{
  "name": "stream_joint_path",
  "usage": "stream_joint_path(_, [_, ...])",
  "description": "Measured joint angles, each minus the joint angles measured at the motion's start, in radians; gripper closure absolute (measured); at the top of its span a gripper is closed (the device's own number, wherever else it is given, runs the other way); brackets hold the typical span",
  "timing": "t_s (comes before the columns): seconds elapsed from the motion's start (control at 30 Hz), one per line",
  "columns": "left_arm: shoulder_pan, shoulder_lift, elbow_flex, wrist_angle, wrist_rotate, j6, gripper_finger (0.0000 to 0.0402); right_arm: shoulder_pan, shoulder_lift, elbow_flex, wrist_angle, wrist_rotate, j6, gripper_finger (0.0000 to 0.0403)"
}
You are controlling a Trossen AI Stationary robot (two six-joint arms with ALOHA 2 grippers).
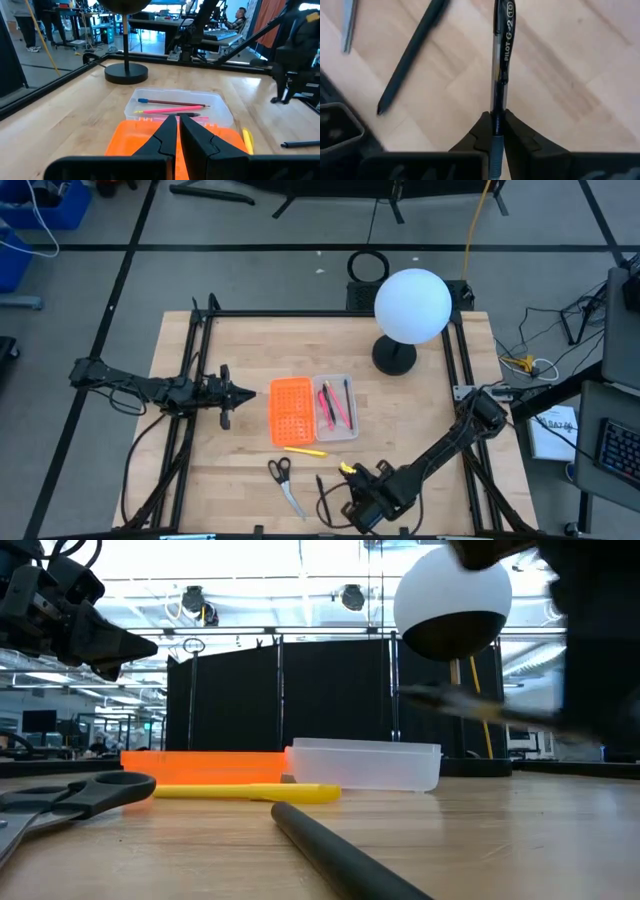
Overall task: Pick & place school supplies into a supply box
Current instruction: Put the right black pen into the supply box
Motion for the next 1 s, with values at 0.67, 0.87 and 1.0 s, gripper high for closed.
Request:
stream_joint_path(0.67, [0.000,0.000,0.000,-0.004,-0.002,-0.005,0.0371,-0.431,-0.244,0.005,-0.030,-0.079,-0.176,0.0383])
stream_joint_path(0.87, [0.000,0.000,0.000,-0.013,-0.002,-0.005,0.0371,-0.619,-0.201,-0.014,0.084,-0.241,-0.275,0.0383])
stream_joint_path(1.0, [0.000,0.000,0.000,-0.015,-0.002,-0.006,0.0371,-0.677,-0.168,-0.080,0.244,-0.361,-0.293,0.0384])
